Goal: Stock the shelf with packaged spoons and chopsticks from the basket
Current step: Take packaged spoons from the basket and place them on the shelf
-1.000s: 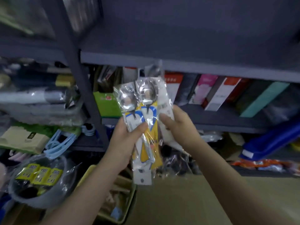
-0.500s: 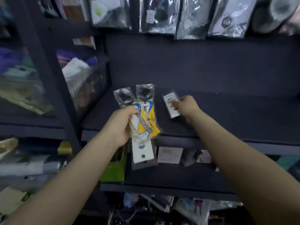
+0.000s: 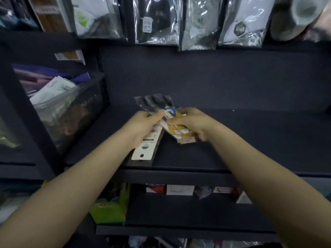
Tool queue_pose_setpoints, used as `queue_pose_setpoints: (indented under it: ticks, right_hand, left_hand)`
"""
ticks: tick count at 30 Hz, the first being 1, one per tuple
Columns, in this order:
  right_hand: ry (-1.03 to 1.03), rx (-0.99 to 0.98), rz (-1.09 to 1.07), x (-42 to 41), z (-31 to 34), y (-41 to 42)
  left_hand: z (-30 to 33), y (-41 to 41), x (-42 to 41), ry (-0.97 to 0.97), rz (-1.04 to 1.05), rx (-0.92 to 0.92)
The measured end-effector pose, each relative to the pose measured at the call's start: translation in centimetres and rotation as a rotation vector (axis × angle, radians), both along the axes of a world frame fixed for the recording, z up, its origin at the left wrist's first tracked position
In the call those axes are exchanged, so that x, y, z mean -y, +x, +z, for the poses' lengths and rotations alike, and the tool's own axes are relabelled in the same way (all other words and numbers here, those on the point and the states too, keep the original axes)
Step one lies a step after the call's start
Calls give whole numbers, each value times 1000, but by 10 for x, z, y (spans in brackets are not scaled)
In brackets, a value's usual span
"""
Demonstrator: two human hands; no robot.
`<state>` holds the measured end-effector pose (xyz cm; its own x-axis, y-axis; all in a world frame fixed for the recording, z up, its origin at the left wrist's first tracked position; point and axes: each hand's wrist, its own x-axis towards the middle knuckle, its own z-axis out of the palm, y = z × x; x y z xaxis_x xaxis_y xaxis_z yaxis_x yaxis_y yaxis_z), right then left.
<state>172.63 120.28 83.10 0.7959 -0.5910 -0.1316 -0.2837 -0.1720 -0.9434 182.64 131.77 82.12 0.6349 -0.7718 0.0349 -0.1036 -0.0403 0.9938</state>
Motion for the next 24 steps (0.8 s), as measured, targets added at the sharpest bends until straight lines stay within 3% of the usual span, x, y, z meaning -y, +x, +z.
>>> queue_pose_setpoints:
  ticks: [6,13,15,18,20,24]
  right_hand:
    - [-204,-40,-336,61,-25,-17]
    - [-441,-157,-217,83,-31,-19]
    - [-489,-236,-160,82,-37,-17]
    - [-696,-412,-100,71,-41,-17]
    - [-852,-410,-76,56,-39,-22]
    - [-925,-82,111,20,-35,-33]
  left_hand:
    - [-15,-2,5,233,106,51]
    - [-19,5,30,77,319,-13]
    - [-28,7,40,147,334,117]
    - [-41,11,42,563,321,533]
    - [-42,8,36,686,300,644]
    - [-39,-10,0,390,327,817]
